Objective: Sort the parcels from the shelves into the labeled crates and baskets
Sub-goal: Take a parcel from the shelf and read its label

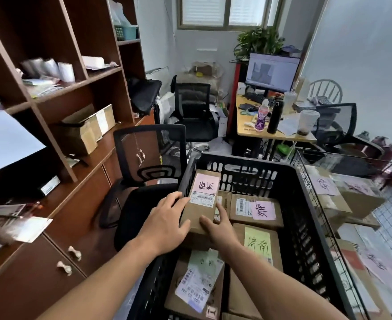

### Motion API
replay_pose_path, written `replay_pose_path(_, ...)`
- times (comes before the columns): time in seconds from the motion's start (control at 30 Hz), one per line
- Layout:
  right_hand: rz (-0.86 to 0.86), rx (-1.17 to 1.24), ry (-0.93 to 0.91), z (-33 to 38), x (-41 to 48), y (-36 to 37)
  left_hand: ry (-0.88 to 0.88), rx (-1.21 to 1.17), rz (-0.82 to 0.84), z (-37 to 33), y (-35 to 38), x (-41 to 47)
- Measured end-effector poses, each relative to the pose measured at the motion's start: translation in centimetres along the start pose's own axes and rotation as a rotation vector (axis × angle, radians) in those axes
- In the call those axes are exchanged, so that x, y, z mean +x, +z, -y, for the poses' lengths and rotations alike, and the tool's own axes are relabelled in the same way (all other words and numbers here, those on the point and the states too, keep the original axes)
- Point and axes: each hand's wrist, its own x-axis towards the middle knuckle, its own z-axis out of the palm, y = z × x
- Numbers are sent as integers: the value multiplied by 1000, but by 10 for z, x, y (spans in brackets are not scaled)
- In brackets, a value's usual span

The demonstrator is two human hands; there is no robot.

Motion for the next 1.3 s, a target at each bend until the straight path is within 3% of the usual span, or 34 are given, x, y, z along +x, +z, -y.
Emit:
replay_pose_path(0.23, 29, 87, -44, -6, 6, -1, -20, 51, -17, -4, 1, -2)
replay_pose_path(0.67, -5, -24, -82, 5, -6, 1, -48, -37, -20, -3, -1, -6)
replay_pose_path(0.87, -70, -196, -81, 20, -15, -2, -11, 81, -63, -3, -3, -8)
replay_pose_path(1.03, -215, -454, -196, 32, -48, -15, 73, 160, -54, -2, -8, -8)
replay_pose_path(1.3, -407, -1277, -225, 18, -123, -57, 393, 286, 22, -16, -12, -1)
